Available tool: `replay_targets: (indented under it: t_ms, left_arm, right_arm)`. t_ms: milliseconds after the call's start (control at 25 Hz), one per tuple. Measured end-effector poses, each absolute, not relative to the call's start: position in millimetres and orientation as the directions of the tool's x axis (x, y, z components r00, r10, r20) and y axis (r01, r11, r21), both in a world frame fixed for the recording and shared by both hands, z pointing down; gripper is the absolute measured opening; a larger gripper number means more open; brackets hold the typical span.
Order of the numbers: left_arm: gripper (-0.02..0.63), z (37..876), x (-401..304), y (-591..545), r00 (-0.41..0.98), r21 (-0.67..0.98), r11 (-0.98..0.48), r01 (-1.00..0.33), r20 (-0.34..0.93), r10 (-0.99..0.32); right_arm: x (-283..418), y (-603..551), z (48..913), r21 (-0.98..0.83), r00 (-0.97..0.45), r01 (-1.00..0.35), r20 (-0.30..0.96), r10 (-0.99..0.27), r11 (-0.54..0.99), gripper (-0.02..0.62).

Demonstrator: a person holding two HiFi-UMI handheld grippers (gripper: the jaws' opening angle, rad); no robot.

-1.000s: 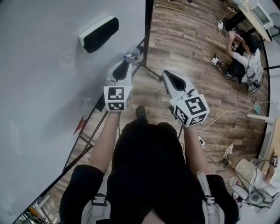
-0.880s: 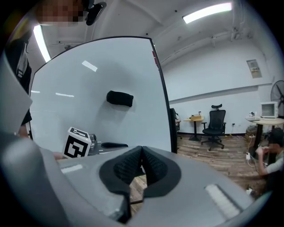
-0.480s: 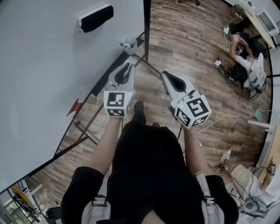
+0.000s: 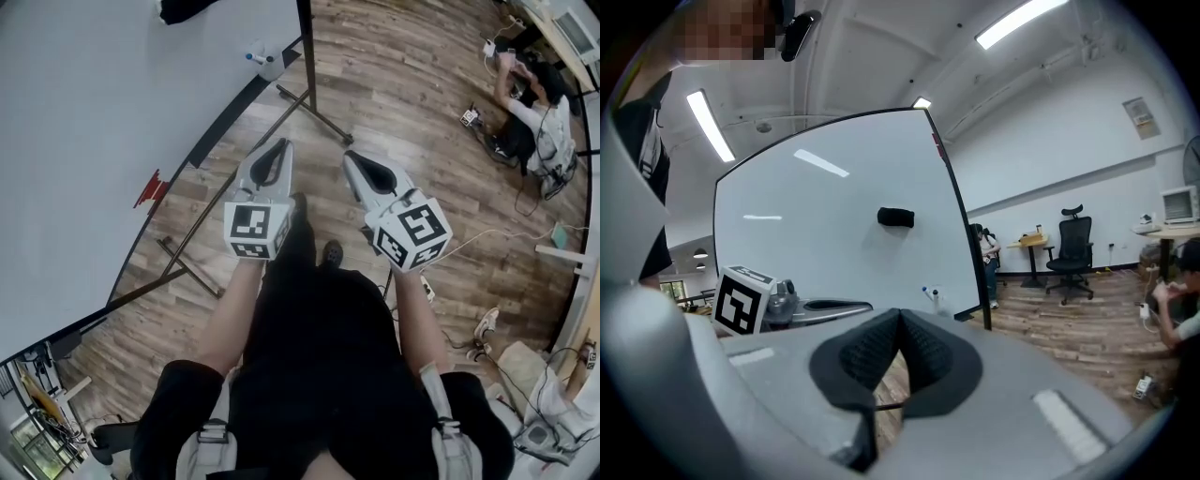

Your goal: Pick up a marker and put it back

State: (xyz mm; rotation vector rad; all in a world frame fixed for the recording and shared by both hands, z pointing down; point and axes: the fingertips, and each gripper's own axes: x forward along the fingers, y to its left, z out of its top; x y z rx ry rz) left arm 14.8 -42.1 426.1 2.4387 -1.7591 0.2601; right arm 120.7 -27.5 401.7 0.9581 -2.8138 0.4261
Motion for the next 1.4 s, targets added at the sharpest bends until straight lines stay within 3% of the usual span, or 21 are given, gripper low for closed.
replay_targets:
  t_ms: [600, 1400]
  left_arm:
    - [0.018, 393.1, 49.1, 29.4, 0.313, -0.023, -0.320, -0.947, 0.151, -0.937]
    - [0.017, 380.5, 65.9, 34.7, 0.336, -0.021, -0.341, -0.940, 0.132, -0.933]
  right_arm:
    - [133.6, 27.8, 388.8, -0.132, -0.813, -0.575, 0.196, -0.548, 0.807, 0.002]
    - [148.8, 33.7, 374.3, -0.075, -0.795, -0.598, 0.176, -0.580, 0.798, 0.002]
